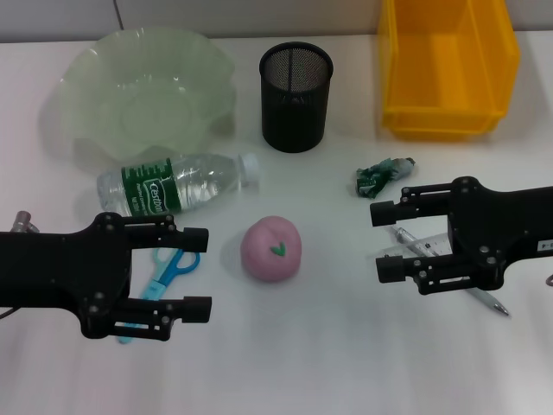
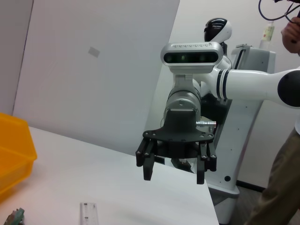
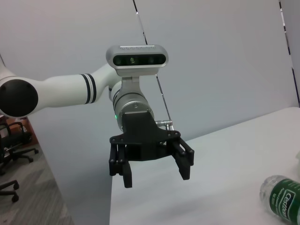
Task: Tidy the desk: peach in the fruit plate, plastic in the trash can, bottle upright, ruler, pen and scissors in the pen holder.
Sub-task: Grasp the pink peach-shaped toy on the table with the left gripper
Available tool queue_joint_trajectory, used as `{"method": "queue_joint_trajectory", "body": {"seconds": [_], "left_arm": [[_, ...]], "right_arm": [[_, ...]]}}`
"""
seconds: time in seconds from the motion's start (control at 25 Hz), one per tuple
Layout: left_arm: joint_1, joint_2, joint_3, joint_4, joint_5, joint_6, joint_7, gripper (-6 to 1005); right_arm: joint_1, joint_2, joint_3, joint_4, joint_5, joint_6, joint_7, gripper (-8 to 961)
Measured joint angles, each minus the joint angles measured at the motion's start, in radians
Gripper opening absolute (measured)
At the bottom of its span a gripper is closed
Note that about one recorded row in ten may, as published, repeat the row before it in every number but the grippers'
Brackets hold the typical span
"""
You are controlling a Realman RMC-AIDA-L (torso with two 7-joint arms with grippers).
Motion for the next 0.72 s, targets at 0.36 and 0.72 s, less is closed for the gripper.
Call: {"method": "queue_joint_trajectory", "body": {"seconds": [0.36, 0.72], "left_arm": [[-0.004, -0.001, 0.0, 0.0, -0.001, -0.004, 0.01, 776], [-0.038, -0.011, 0.0, 0.0, 0.001, -0.027, 0.011, 769]], "right_arm": [[-0.006, 0.0, 0.0, 0.017, 0.005, 0.009, -0.014, 694], [-0.017, -0.002, 0.002, 0.066, 0.007, 0.008, -0.072, 694]]}}
